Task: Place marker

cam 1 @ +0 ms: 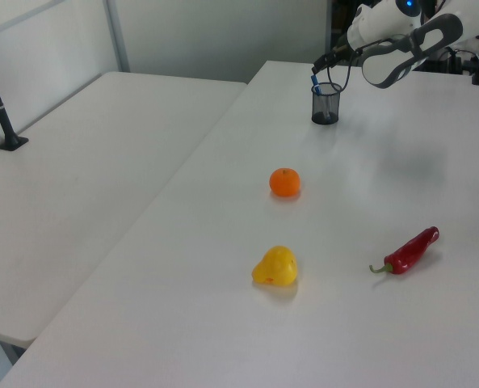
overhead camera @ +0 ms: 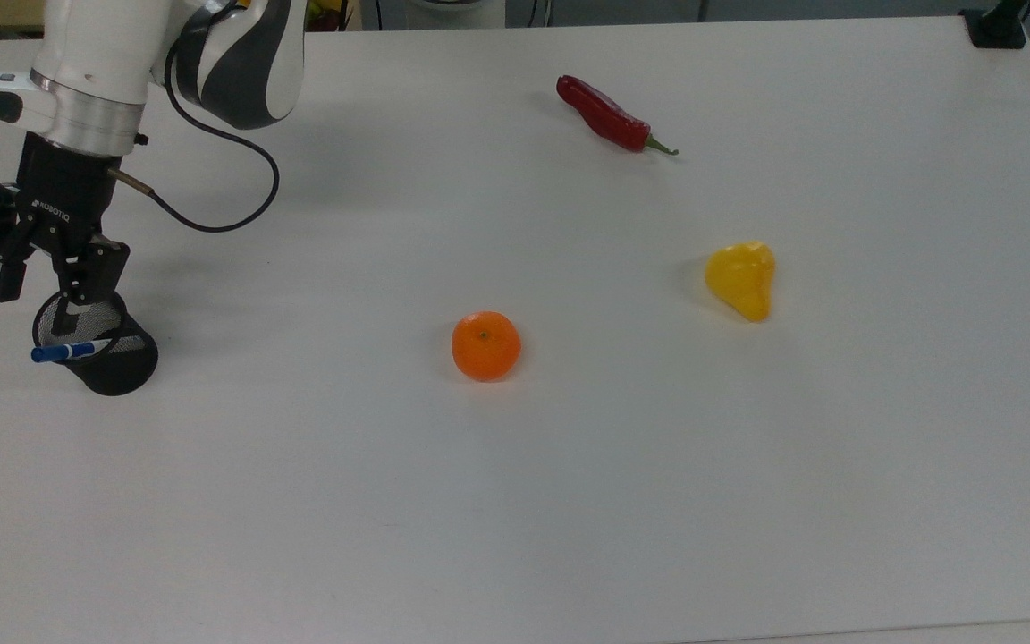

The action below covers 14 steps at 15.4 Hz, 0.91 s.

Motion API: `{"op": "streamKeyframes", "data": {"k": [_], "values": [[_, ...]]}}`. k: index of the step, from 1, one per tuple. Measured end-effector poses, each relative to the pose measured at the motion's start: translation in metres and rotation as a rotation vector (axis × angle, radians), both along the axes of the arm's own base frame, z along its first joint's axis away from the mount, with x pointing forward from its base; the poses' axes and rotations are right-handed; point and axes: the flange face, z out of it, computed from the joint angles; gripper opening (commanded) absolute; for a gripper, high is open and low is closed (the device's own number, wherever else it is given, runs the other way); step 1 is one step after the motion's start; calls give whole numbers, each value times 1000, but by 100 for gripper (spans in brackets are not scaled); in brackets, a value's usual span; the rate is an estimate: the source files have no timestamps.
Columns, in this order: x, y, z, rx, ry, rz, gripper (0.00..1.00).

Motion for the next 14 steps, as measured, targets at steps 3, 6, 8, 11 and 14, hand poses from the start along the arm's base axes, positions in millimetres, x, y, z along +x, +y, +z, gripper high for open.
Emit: {"op": "streamKeyframes", "data": {"k": [3,6,8,11,14], "values": [[0,0,1,0,-2,0,100],[-1,0,8,4,1,-2,100],[-2,1,19,26,34,-5,100],[-6,18,54,92,125,6,100],[-25,49,110,180,250,39,100]]}}
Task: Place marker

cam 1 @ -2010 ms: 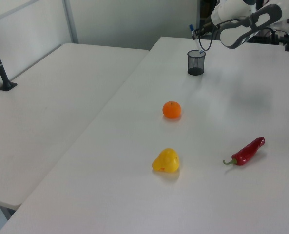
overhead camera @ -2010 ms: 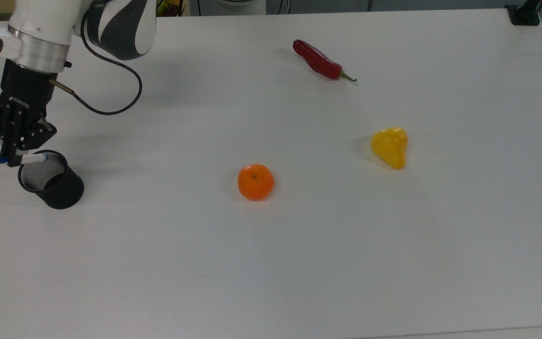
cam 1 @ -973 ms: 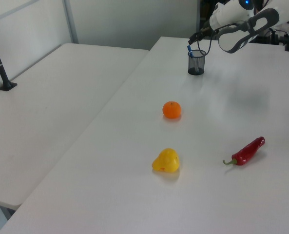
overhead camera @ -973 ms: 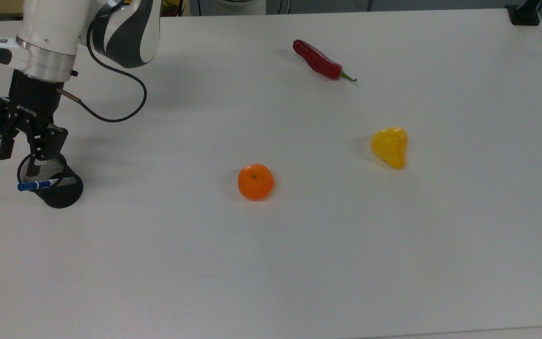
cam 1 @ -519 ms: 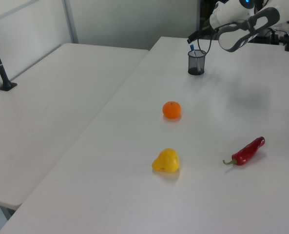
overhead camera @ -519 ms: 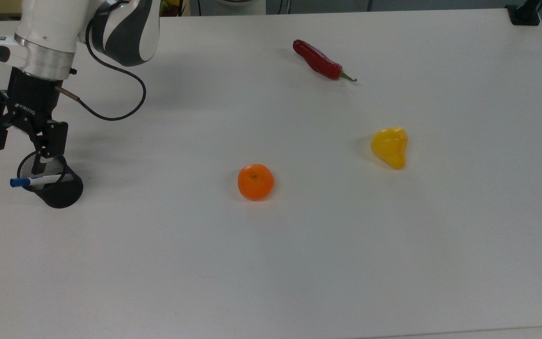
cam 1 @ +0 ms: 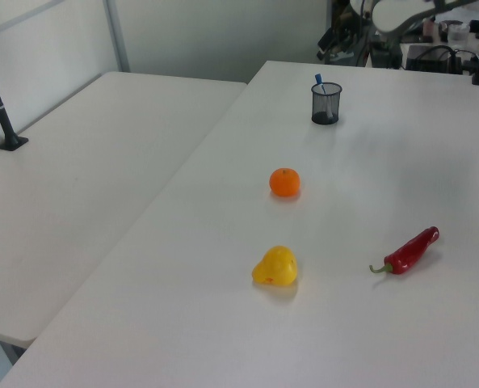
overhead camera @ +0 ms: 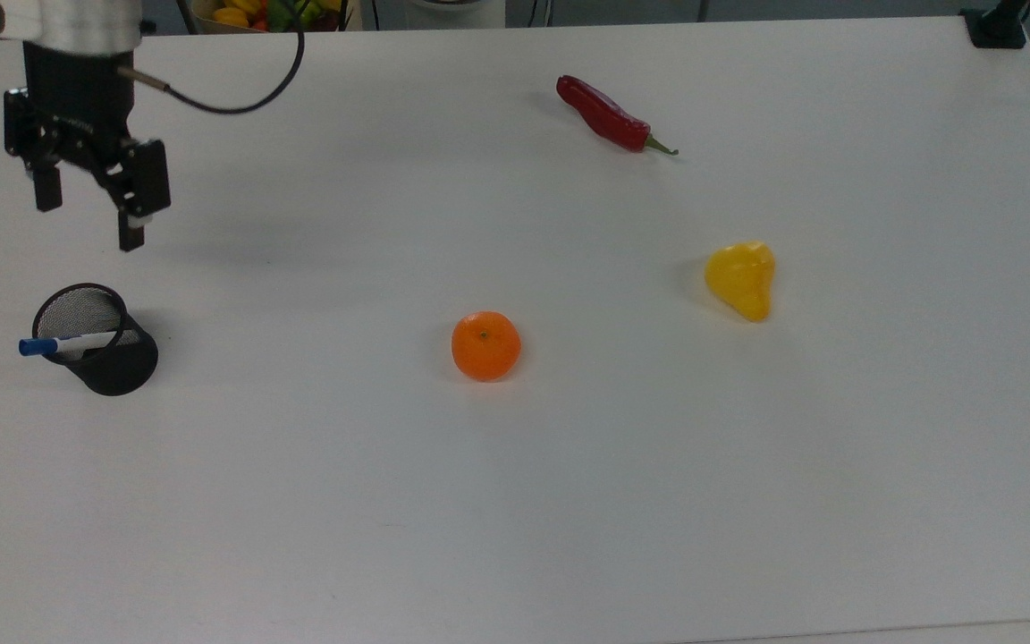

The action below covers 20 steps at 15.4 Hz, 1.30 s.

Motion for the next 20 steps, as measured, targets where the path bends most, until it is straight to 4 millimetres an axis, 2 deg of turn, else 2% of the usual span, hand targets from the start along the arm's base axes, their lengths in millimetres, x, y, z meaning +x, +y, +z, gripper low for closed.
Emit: {"op": "streamKeyframes", "data": {"k": [4,11,14,20], "values": [[-31,39,50,80,133,40,100],[-85,120,120,148,405,156,100],[-92,151,131,165,447,199,100],[-92,213,129,150,464,314,100]]}}
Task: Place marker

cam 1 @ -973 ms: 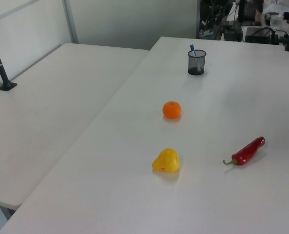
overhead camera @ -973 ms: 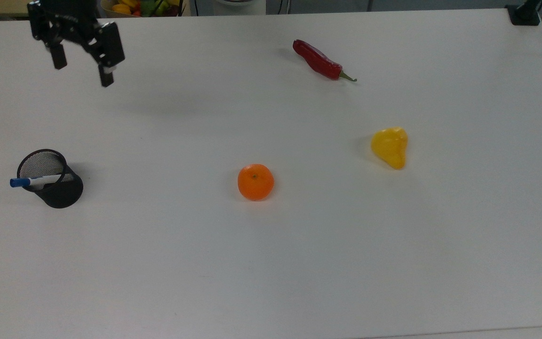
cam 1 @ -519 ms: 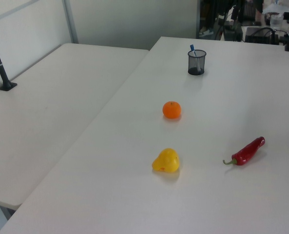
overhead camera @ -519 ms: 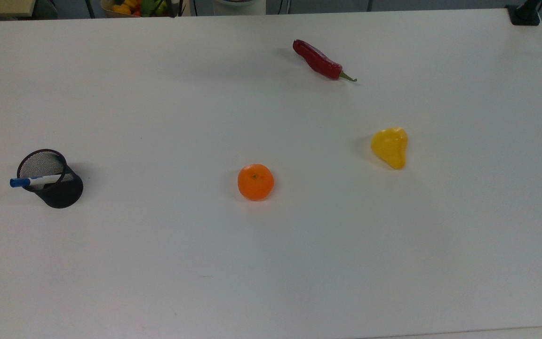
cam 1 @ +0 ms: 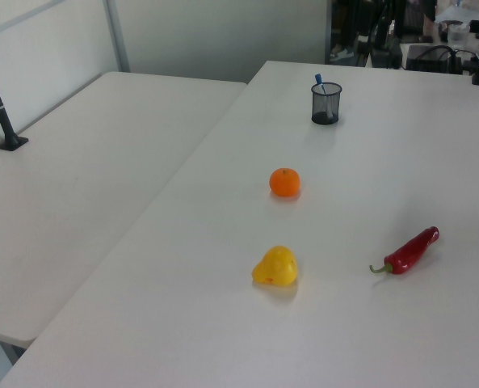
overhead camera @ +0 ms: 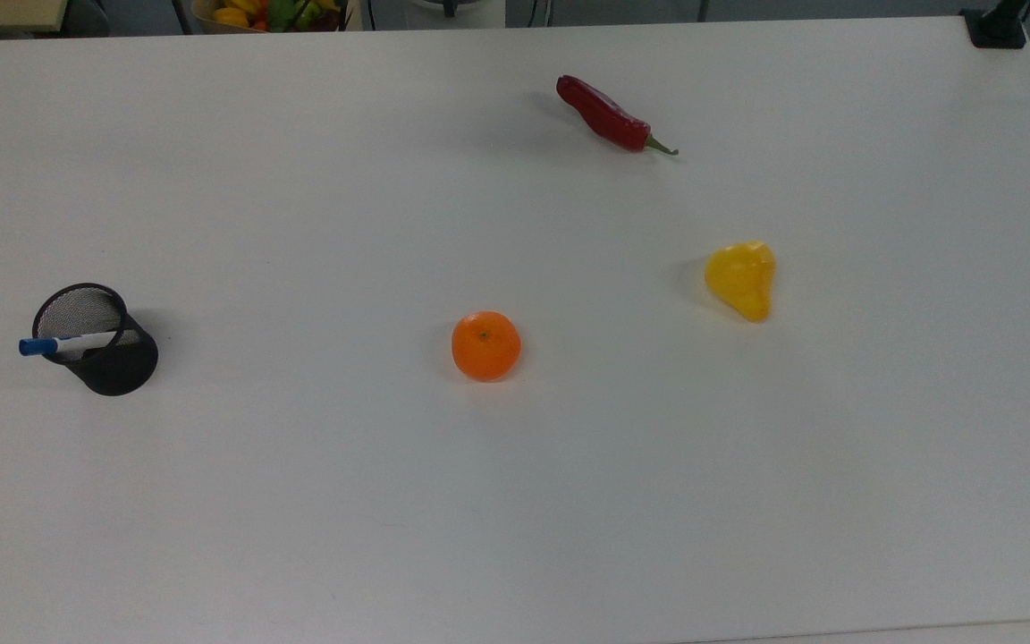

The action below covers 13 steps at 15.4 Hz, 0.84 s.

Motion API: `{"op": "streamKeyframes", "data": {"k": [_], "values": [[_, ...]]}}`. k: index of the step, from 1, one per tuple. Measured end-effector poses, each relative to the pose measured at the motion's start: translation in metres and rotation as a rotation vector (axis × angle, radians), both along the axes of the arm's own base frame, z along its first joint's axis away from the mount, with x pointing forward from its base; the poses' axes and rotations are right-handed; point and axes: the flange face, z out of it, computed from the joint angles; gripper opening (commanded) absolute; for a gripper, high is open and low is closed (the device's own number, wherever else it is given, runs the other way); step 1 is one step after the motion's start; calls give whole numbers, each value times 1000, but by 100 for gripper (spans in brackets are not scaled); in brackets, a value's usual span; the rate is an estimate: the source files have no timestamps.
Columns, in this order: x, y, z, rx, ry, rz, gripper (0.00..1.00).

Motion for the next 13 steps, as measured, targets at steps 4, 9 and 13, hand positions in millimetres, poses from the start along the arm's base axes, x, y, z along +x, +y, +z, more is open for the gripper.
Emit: {"op": "streamKeyframes", "data": {"k": [4,9,13], "values": [[2,6,-6,-9,4,102,100],[6,0,-13,-17,10,178,100],[6,0,-13,-18,10,189,100]]}}
